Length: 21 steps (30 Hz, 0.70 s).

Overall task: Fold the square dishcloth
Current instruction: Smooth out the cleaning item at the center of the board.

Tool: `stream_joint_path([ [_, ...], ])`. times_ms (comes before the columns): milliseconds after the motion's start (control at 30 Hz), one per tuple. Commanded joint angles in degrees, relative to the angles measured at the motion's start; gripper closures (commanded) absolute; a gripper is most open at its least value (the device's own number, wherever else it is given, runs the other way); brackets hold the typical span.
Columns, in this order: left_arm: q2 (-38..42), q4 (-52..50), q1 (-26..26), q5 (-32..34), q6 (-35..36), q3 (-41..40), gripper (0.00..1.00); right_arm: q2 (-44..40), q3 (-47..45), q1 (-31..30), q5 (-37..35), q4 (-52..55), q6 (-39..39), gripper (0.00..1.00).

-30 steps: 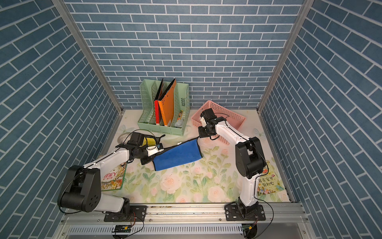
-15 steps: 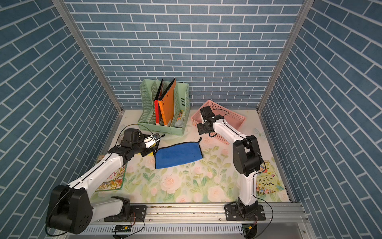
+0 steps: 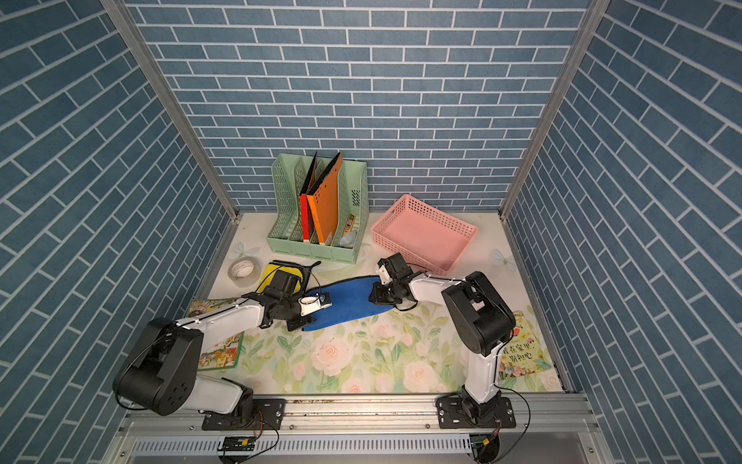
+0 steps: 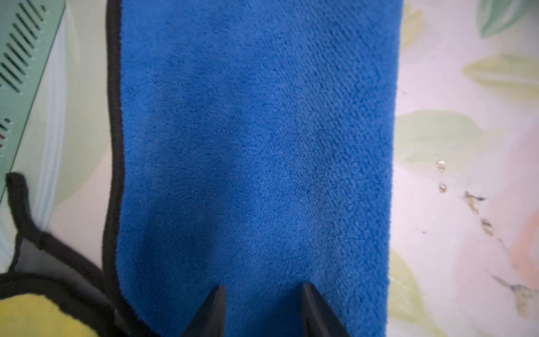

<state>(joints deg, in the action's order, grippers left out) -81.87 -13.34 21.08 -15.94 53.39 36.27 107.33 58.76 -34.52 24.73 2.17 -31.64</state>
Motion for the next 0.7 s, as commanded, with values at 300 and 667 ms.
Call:
stream_joint_path([
  [300, 2.43, -10.03, 5.15, 1.09, 6.62, -3.71, 0.53, -2.22, 4.49, 4.69, 13.40, -4.37, -1.77, 0.73],
  [667, -1.06, -23.35, 15.86, -4.59, 1.09, 3.90, 0.52, 12.37, 15.57, 4.16, 3.19, 4.32, -1.00, 0.79],
])
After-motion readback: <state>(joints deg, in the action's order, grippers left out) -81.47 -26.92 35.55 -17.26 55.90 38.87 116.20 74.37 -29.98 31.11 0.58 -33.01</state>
